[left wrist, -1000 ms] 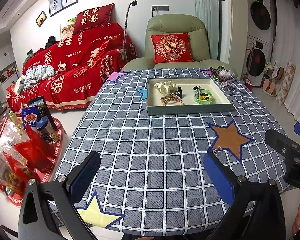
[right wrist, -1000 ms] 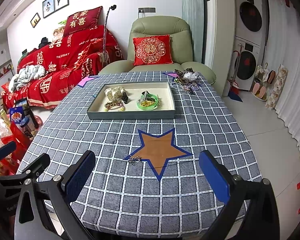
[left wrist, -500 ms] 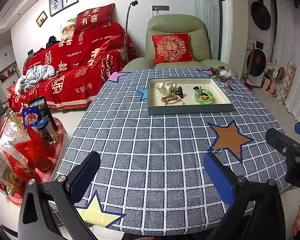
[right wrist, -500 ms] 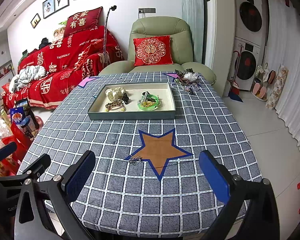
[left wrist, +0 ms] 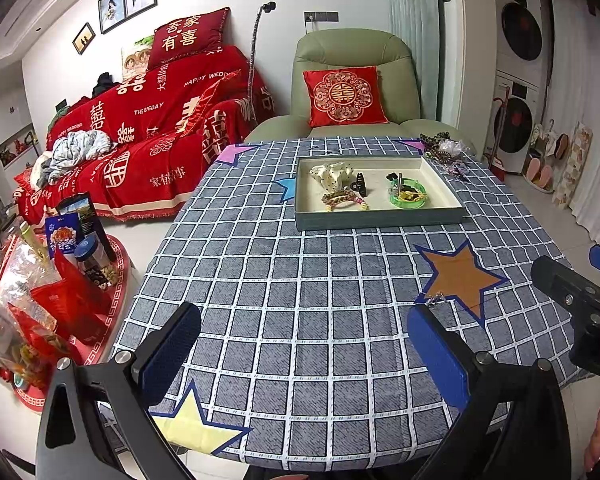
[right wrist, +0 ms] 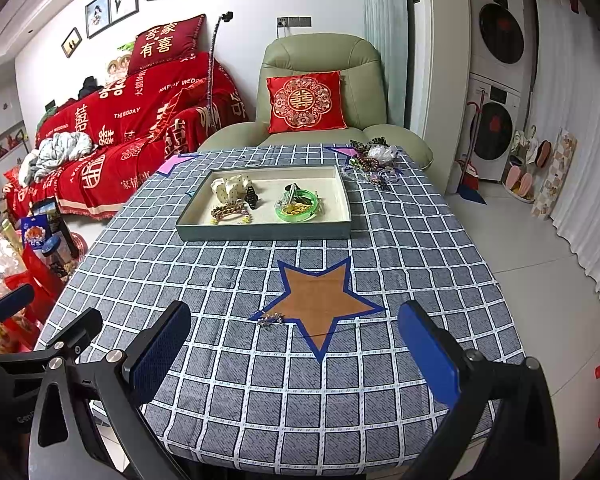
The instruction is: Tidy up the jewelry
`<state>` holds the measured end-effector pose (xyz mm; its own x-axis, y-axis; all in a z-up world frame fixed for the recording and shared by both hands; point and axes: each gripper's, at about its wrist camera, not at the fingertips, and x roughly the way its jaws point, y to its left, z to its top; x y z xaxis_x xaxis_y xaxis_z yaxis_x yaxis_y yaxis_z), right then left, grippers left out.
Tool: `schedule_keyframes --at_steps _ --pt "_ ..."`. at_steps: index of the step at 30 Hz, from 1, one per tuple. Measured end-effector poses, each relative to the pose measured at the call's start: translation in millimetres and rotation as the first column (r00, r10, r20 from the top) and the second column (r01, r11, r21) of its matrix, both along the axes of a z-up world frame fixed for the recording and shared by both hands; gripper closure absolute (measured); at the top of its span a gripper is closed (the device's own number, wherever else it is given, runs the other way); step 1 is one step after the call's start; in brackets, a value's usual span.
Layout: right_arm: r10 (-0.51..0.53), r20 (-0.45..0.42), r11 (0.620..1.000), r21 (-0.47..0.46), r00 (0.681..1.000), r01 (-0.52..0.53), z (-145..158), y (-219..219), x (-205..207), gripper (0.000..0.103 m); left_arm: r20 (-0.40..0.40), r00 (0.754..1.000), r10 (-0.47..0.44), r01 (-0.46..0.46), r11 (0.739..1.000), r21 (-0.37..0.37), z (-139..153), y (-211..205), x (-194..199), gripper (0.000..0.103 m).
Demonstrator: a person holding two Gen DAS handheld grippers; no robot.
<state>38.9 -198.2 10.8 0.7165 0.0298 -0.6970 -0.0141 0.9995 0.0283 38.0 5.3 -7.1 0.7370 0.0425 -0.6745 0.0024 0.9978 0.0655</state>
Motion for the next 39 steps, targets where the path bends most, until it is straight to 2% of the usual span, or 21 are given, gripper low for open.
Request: schedule_keyframes --at_steps 39 --pt "0.000 0.002 1.000 0.000 1.000 0.000 -1.5 0.4 -0.7 0.000 0.000 1.000 0.003 -0.003 1.000 0.003 0.3 1.5 -2.7 0.000"
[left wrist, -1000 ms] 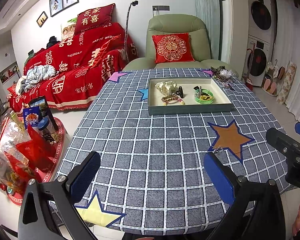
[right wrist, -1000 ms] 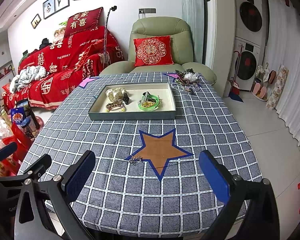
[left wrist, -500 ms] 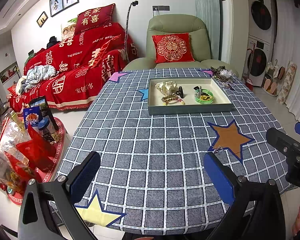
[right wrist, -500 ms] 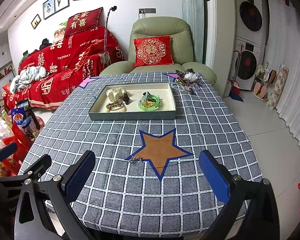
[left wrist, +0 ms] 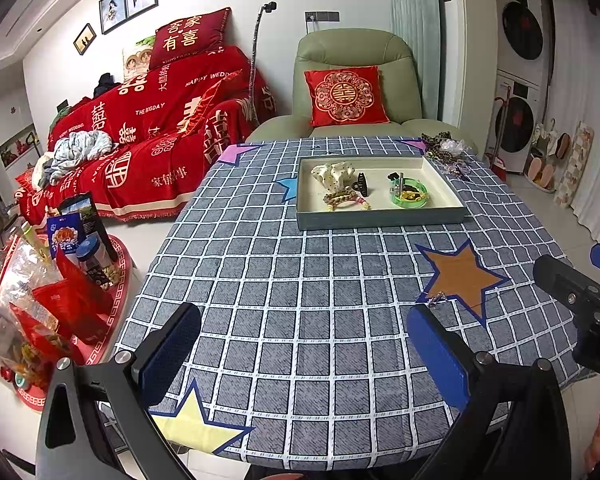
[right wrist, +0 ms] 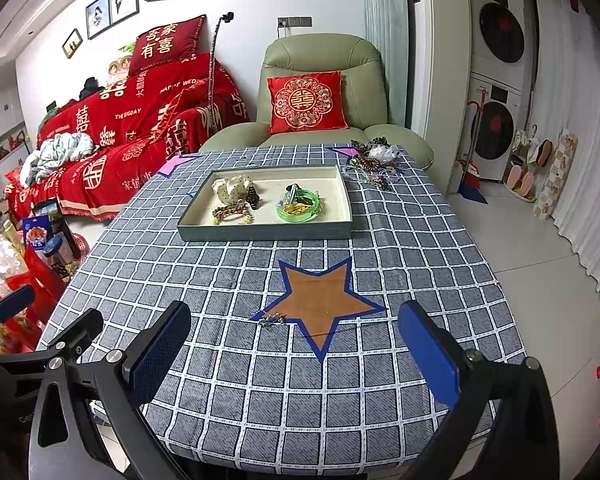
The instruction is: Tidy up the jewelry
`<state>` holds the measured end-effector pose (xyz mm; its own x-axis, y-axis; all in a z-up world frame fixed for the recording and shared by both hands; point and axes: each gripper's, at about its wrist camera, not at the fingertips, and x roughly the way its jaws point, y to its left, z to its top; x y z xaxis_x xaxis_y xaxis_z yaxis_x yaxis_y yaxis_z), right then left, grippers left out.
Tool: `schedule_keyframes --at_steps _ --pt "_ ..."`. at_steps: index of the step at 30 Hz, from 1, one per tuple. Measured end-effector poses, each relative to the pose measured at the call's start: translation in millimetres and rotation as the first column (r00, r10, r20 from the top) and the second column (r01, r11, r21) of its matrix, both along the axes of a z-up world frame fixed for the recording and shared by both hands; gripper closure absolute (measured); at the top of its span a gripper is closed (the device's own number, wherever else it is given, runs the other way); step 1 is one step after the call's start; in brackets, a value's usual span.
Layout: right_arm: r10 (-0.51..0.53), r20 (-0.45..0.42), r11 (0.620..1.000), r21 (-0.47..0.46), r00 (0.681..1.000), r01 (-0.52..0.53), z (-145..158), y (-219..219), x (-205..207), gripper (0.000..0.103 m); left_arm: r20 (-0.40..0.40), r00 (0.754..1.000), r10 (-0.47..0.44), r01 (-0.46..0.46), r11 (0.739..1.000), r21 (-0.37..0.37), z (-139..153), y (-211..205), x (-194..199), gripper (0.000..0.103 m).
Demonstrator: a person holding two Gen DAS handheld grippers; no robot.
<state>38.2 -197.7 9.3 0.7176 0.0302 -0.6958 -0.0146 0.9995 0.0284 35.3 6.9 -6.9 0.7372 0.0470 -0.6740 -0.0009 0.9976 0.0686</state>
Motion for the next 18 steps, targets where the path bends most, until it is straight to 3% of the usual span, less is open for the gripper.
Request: schedule_keyframes --at_steps 18 --pt "0.001 0.002 1.000 0.000 1.000 -0.001 -0.4 -0.2 -0.3 0.000 -0.002 1.000 0.000 0.000 1.000 0.001 0.0 0.5 -0.4 0.000"
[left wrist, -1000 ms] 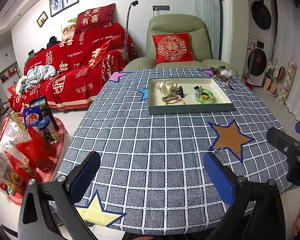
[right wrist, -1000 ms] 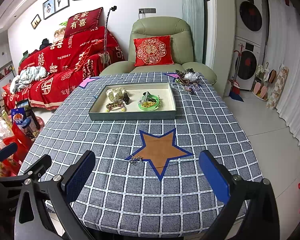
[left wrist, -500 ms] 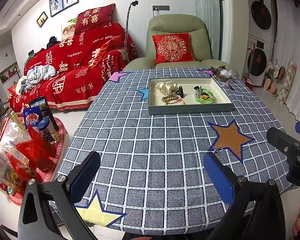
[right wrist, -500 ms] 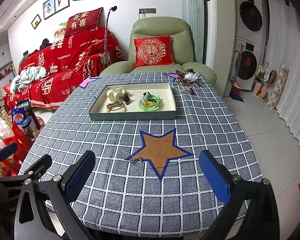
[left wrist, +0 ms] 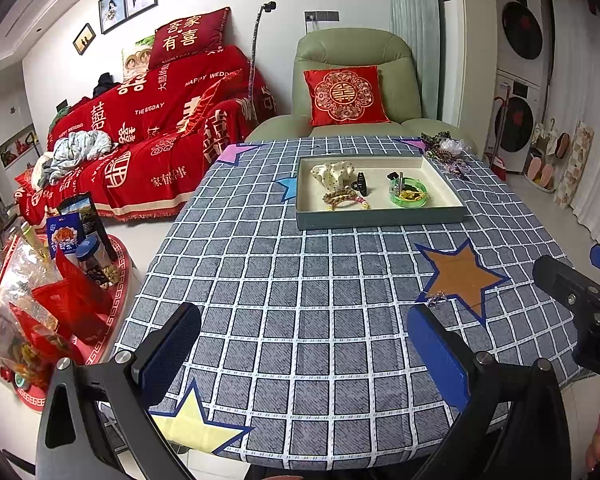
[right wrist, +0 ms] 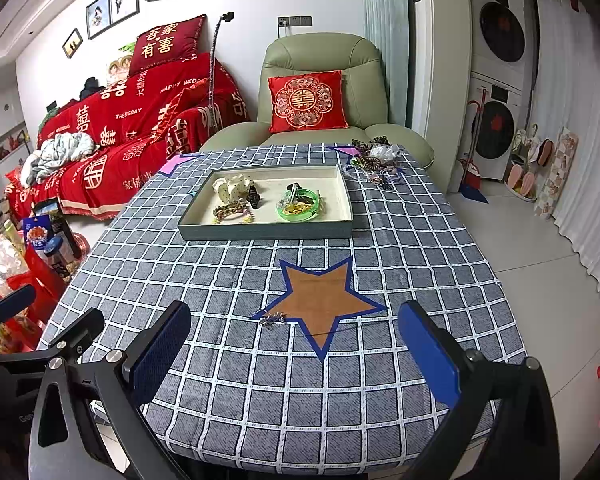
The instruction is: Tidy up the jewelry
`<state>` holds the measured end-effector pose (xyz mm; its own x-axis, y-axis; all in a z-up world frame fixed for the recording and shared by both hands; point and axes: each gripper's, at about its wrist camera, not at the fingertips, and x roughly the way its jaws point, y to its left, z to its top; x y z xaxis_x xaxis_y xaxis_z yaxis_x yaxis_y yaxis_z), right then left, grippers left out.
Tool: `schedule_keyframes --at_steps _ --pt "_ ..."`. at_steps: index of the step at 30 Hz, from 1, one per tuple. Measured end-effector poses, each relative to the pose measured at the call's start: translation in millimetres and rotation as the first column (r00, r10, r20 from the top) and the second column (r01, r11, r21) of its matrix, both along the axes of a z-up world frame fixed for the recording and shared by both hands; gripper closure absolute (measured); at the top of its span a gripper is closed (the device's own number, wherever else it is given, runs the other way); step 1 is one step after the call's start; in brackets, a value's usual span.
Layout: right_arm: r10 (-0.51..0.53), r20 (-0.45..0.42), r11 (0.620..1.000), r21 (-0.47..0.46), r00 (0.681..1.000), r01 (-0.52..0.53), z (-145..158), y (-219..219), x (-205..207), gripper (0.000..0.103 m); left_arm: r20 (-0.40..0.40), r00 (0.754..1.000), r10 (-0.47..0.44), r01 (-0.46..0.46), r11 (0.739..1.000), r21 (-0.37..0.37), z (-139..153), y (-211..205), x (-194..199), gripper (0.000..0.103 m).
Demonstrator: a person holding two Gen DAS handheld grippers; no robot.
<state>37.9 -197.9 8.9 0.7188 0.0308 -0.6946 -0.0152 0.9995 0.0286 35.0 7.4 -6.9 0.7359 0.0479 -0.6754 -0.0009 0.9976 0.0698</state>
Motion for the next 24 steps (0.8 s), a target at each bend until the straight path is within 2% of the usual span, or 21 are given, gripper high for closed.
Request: schedule_keyframes --at_steps 24 --pt "0.000 -0.010 1.000 0.001 1.000 0.000 -2 10 0 0.000 -0.005 1.000 -0.018 0.018 1.000 -0.015 -2 -2 1 0.000"
